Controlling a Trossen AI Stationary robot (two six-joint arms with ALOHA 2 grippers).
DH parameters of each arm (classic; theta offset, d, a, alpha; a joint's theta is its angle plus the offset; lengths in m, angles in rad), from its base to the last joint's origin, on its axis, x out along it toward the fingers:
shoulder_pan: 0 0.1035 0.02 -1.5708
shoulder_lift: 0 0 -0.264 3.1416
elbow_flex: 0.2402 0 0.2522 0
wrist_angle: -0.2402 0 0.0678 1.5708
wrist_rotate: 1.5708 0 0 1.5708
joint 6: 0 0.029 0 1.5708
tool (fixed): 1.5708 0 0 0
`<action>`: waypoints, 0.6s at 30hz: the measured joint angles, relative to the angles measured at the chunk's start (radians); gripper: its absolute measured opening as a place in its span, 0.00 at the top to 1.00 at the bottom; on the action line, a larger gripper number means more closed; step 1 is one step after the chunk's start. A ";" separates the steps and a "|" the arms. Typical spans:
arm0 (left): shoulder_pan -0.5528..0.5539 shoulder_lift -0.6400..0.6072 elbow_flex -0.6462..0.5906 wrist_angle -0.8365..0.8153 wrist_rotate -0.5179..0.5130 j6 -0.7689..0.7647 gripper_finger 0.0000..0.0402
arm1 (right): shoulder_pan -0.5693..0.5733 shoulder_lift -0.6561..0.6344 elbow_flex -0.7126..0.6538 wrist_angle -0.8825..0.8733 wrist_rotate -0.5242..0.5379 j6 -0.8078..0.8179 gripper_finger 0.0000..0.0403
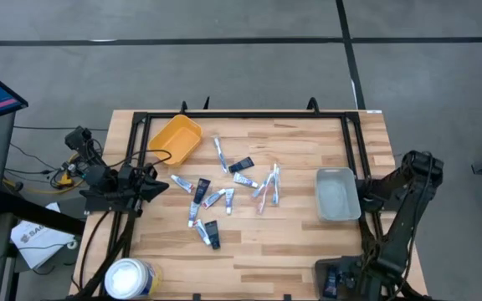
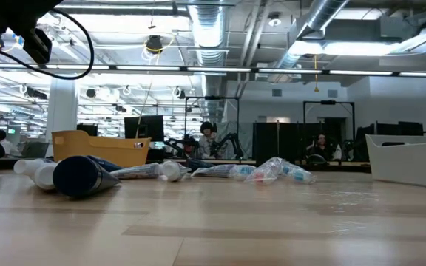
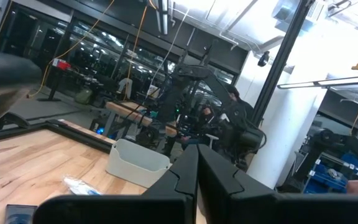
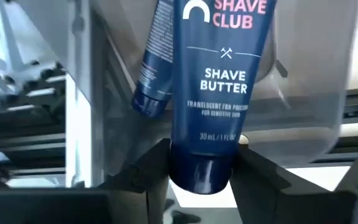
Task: Pick & Place Travel size toiletries
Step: Put the blue shave cream into the black bin
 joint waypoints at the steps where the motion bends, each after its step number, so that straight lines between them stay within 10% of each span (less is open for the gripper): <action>1: 0.000 0.000 0.000 0.000 0.000 0.000 1.00 | -0.002 0.007 0.000 -0.001 -0.001 -0.006 0.63; 12: 0.000 0.000 0.000 0.002 0.000 0.000 1.00 | -0.061 -0.034 0.014 -0.010 0.004 -0.020 0.39; 18: 0.000 0.000 0.000 0.002 0.000 0.000 1.00 | -0.251 -0.176 0.079 -0.147 0.246 -0.180 0.36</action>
